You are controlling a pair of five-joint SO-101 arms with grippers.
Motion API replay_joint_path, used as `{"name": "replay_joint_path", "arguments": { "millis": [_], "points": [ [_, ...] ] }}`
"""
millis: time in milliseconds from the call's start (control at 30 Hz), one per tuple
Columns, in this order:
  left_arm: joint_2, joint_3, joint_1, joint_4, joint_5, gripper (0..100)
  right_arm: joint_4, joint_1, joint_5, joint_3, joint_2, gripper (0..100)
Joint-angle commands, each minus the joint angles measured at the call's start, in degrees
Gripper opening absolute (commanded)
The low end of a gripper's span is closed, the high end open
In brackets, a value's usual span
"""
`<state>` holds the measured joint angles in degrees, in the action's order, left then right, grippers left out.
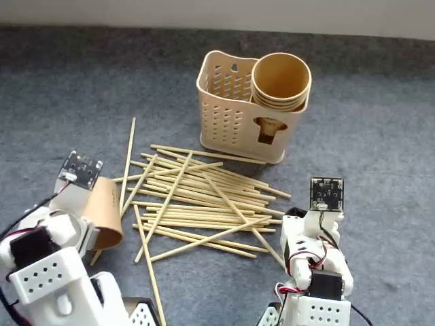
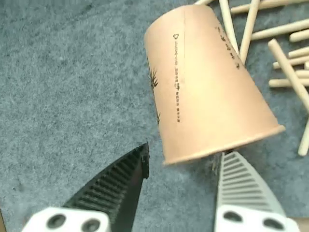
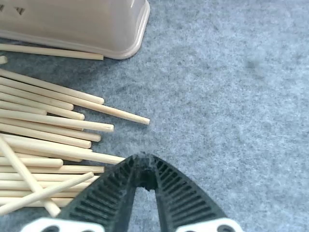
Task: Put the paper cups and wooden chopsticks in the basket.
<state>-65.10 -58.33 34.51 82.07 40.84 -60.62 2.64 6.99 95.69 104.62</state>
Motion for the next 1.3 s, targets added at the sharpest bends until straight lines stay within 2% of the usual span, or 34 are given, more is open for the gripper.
{"name": "replay_joint_path", "arguments": {
  "millis": [0, 133, 267, 400, 700, 867, 967, 1100, 1200, 1267],
  "points": [
    [0.9, 7.3, -5.2, -0.8, -8.7, 22, 1.1, 0.7, 0.7, 6.1, 0.6, 0.5],
    [1.0, 8.5, -10.4, -2.6, -12.8, 21, 1.1, 0.7, 0.7, 6.1, 0.6, 0.5],
    [1.1, 5.8, -12.0, -10.0, -18.1, 22, 1.1, 0.7, 0.7, 6.1, 0.6, 0.5],
    [1.1, 2.6, -13.4, -14.9, -18.8, 21, 1.1, 0.7, 0.7, 6.1, 0.6, 0.5],
    [2.0, 1.4, -13.3, -16.4, -18.9, 21, 1.1, 0.7, 0.7, 6.1, 0.6, 0.5],
    [14.4, 0.8, -13.0, -25.8, -19.4, 21, 1.1, 0.7, 0.7, 6.1, 0.6, 0.5],
    [25.3, 5.1, -12.4, -28.2, -22.0, 21, 1.1, 0.7, 0.7, 6.1, 0.6, 0.5],
    [37.5, 15.0, -10.1, -27.2, -24.5, 13, 1.1, 0.7, 0.7, 6.1, 0.6, 0.5],
    [44.0, 22.3, -9.3, -22.1, -24.9, 3, 1.1, 0.7, 0.7, 6.1, 0.6, 0.5],
    [46.8, 26.5, -9.2, -17.8, -24.7, 0, 1.1, 0.7, 0.7, 6.1, 0.6, 0.5]
  ]
}}
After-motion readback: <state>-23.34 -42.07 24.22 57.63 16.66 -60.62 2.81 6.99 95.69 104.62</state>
